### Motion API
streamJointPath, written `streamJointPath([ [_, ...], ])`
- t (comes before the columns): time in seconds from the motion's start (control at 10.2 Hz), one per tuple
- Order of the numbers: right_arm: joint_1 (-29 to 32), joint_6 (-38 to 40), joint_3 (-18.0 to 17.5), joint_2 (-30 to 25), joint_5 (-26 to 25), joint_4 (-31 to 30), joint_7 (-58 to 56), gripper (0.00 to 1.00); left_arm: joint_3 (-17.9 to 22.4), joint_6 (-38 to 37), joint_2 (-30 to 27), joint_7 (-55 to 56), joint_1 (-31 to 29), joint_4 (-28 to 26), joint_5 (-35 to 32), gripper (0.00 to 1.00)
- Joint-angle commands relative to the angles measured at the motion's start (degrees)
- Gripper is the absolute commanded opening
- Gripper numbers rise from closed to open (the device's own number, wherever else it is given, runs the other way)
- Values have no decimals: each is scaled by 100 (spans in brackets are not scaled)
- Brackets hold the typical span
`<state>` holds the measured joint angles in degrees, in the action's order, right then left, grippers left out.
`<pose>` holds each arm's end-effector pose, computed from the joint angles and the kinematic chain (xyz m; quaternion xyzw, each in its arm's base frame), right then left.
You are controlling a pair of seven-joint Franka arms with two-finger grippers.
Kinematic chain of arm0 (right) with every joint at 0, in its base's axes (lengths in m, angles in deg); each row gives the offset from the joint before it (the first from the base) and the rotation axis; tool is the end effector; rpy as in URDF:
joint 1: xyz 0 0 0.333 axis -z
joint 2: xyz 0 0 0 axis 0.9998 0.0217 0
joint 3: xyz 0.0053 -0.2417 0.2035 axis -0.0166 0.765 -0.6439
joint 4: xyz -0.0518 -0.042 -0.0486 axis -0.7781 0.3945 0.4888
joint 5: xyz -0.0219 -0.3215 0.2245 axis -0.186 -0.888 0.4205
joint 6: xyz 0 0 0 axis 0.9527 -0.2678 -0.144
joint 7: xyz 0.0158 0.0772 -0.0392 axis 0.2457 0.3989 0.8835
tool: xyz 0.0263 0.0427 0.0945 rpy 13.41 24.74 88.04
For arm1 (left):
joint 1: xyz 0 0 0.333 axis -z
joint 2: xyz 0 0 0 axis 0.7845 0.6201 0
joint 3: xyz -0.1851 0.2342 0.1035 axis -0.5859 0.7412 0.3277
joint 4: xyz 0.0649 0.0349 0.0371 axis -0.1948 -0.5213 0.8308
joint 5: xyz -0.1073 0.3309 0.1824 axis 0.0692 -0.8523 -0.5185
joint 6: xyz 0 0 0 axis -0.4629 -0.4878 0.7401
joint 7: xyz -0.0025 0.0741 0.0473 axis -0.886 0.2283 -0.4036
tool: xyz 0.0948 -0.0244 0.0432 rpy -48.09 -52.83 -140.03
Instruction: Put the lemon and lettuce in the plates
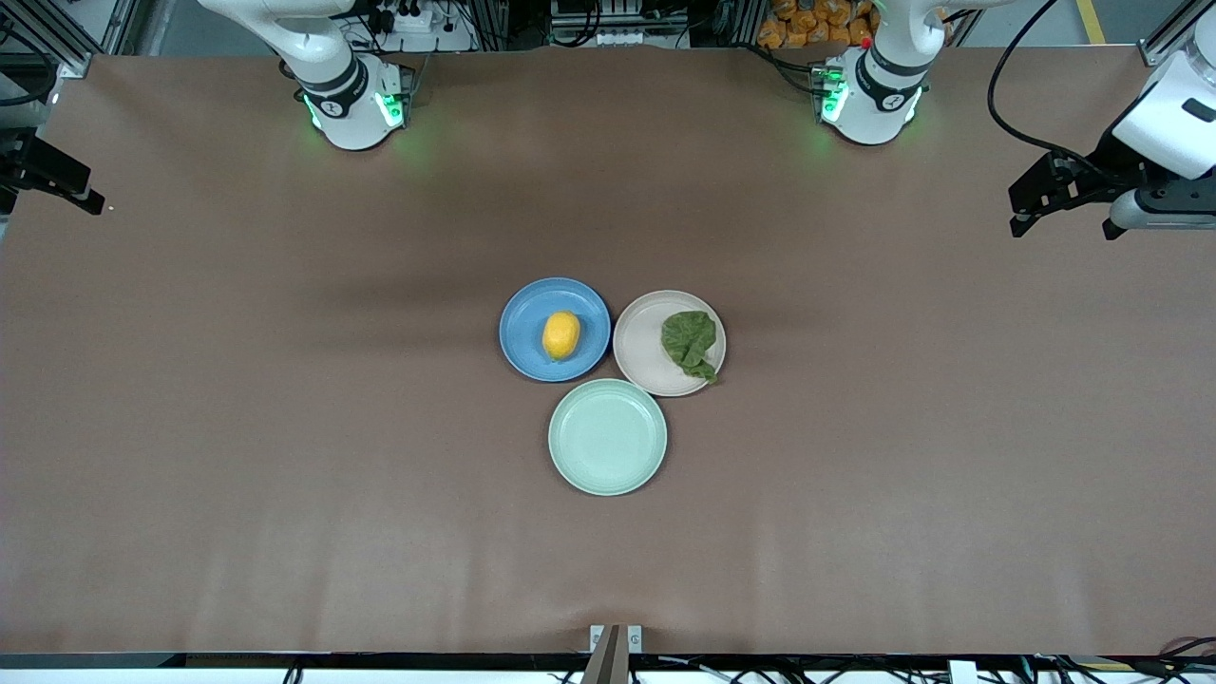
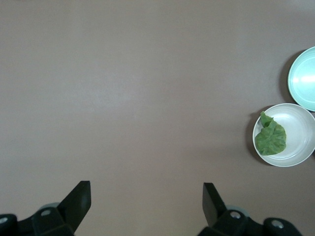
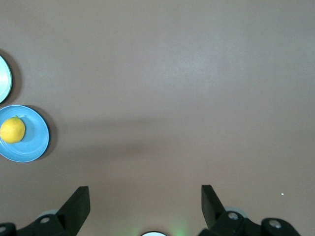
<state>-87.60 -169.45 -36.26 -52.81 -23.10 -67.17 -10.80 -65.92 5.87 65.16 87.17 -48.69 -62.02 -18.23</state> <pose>0.5202 -0.0419 0.6713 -0.9996 0.0223 0.0167 0.0057 0.5246 -0.0663 0.6450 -0.9986 0.0315 -0.0387 0.0162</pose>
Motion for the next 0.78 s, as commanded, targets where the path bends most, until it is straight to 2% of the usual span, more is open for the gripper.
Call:
streamJointPath([
  [0.0, 104, 110, -46, 43, 95, 163, -47, 100, 57, -309, -18, -41, -35, 52, 96, 100],
  [0.1, 104, 110, -46, 43, 95, 163, -47, 100, 118, -398, -9, -23, -35, 52, 323, 100],
  [0.68, 113, 118, -37, 34, 95, 163, -65, 100, 145, -478, -9, 21, 0, 52, 281, 100],
])
